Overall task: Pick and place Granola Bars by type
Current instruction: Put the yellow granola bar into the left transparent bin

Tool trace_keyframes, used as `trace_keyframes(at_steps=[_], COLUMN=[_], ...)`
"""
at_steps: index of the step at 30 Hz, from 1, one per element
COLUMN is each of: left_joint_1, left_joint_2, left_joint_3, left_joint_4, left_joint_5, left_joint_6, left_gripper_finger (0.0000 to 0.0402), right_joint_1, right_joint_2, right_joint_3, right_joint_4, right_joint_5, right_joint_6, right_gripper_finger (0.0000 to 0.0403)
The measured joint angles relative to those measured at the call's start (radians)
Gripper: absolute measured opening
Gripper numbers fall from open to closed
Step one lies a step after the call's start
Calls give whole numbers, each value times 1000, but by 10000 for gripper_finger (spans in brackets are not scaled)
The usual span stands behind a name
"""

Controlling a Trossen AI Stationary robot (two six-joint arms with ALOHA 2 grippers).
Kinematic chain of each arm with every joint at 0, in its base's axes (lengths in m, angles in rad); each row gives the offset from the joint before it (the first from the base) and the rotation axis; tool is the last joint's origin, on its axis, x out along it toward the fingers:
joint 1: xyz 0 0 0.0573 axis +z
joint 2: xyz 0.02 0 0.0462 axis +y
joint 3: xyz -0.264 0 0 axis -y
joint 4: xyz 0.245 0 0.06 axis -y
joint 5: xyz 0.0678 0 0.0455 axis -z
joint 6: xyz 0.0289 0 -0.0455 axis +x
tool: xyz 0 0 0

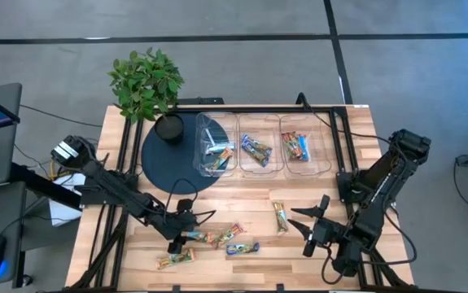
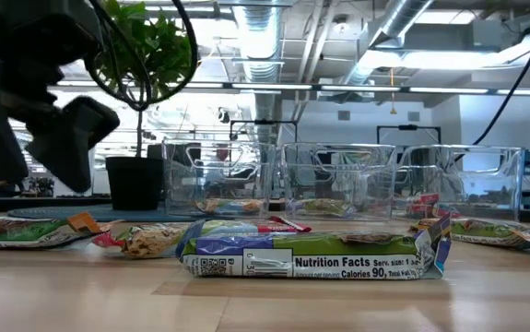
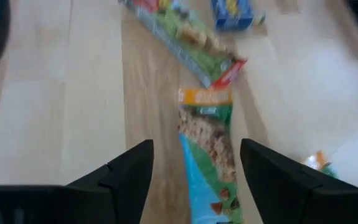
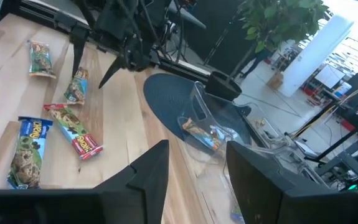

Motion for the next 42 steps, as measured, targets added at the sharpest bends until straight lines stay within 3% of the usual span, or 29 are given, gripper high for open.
trace_keyframes(at_steps=[10, 32, 42], left_joint_1=[0, -2, -31], left_joint_2=[162, 166, 167], left_joint_3=[13, 15, 58], left_joint_4=[97, -2, -147], left_joint_5=[46, 62, -34], left_joint_6=[-19, -28, -36], left_gripper_finger=[236, 236, 236], right_joint_1=[-3, -59, -59], right_joint_2=[0, 0, 0], right_joint_3=[0, 0, 0], right_joint_4=[8, 9, 9], right_joint_5=[-1, -57, -59], right_joint_6=[0, 0, 0], right_gripper_finger=[150, 143, 143])
